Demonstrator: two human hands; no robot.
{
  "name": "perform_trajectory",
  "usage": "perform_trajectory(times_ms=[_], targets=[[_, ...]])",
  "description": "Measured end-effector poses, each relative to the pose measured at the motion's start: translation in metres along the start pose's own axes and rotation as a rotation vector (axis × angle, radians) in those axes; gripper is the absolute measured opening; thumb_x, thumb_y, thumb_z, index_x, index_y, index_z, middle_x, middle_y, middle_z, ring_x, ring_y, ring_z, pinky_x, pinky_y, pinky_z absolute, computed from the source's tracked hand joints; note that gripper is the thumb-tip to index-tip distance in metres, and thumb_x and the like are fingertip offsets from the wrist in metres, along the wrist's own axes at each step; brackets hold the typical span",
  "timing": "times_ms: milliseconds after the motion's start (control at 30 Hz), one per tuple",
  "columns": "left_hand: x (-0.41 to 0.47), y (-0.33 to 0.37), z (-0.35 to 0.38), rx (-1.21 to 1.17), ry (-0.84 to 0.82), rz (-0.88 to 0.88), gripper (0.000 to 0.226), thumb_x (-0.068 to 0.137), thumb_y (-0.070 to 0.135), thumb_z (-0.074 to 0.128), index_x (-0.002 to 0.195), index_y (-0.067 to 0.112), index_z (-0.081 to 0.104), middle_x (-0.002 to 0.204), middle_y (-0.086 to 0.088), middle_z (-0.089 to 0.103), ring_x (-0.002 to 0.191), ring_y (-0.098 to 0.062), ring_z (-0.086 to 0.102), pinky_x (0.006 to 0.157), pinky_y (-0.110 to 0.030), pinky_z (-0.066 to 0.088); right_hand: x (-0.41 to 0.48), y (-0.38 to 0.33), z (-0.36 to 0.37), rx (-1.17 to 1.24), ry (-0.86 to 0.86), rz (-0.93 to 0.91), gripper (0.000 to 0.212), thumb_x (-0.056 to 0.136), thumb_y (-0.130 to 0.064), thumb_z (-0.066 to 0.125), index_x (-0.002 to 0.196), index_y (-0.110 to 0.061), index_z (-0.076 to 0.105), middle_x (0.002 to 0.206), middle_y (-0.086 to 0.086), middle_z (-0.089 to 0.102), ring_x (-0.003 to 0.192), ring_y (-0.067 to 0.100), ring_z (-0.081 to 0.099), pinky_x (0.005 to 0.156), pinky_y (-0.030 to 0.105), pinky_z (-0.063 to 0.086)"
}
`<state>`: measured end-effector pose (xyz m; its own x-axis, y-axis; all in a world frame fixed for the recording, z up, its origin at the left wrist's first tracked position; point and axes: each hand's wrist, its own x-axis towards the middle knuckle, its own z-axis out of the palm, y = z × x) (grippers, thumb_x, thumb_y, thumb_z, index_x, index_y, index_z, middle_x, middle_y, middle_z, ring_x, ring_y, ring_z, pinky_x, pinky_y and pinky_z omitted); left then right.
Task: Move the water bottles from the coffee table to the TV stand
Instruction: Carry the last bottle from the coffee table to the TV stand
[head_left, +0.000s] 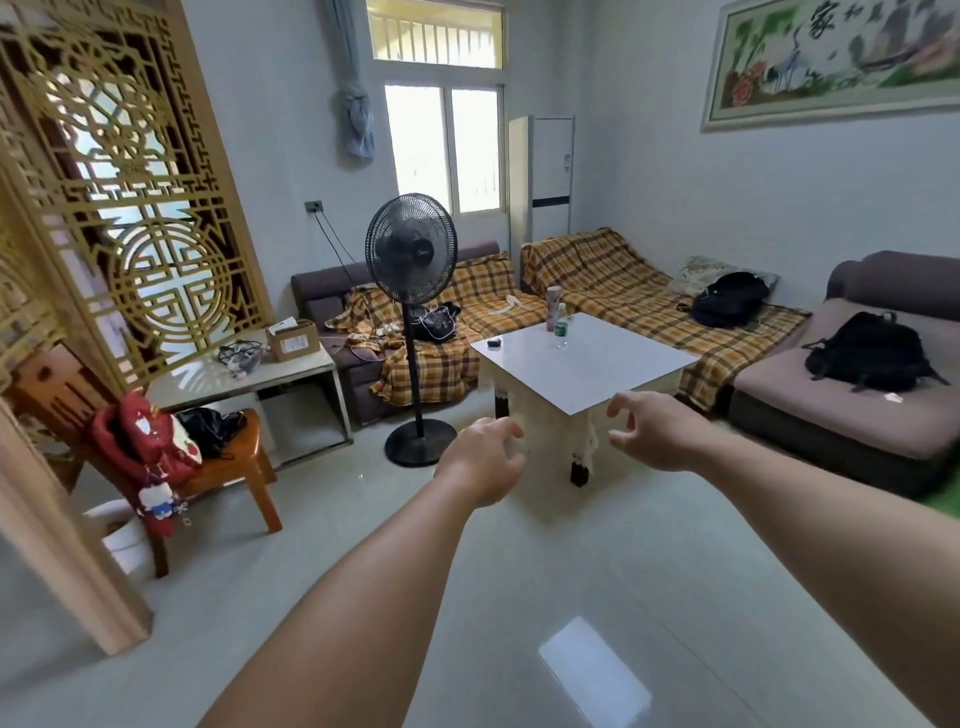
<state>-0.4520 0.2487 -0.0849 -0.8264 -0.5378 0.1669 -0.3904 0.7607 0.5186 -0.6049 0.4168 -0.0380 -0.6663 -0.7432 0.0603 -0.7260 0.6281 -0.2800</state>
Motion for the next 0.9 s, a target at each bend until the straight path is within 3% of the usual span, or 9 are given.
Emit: perform_trajectory(times_ms=[267, 500, 733, 900], targets=[[0.085, -0.022, 0.039, 0.04, -0.068, -0.093, 0.038, 0.082, 0.032, 0.055, 0.12, 0.032, 0.055, 0.125, 0.001, 0.054, 0.107, -0.019, 0.054, 0.088, -0.036, 0.05, 0.099, 0.043, 0.029, 0.041, -0.068, -0.005, 0.035, 0.088, -0.038, 0.059, 0.12, -0.026, 0.055, 0.109, 0.001, 0.059, 0.075, 0.013, 0.056, 0.063, 0.029, 0.041], [0.169, -0.053, 0.045, 0.038, -0.046, -0.126, 0.034, 0.082, 0.034, 0.054, 0.116, 0.035, 0.055, 0.125, 0.005, 0.052, 0.107, -0.017, 0.053, 0.085, -0.037, 0.052, 0.182, 0.069, 0.032, 0.041, -0.07, -0.004, 0.035, 0.087, -0.037, 0.059, 0.12, -0.025, 0.055, 0.116, 0.006, 0.06, 0.093, 0.021, 0.058, 0.081, 0.037, 0.051], [0.286, -0.103, 0.058, 0.097, -0.109, -0.085, 0.037, 0.083, 0.034, 0.053, 0.119, 0.034, 0.054, 0.123, 0.006, 0.052, 0.107, -0.018, 0.053, 0.086, -0.04, 0.052, 0.286, 0.073, 0.04, -0.064, -0.102, -0.006, 0.035, 0.089, -0.036, 0.059, 0.121, -0.026, 0.054, 0.116, 0.003, 0.061, 0.089, 0.018, 0.055, 0.082, 0.037, 0.052], [0.397, -0.135, 0.046, -0.012, -0.078, -0.057, 0.038, 0.083, 0.036, 0.052, 0.122, 0.032, 0.053, 0.123, 0.005, 0.053, 0.108, -0.019, 0.053, 0.088, -0.042, 0.051, 0.385, 0.056, 0.032, -0.072, -0.1, 0.067, 0.035, 0.091, -0.034, 0.058, 0.124, -0.024, 0.053, 0.114, 0.005, 0.061, 0.094, 0.019, 0.058, 0.085, 0.037, 0.053]])
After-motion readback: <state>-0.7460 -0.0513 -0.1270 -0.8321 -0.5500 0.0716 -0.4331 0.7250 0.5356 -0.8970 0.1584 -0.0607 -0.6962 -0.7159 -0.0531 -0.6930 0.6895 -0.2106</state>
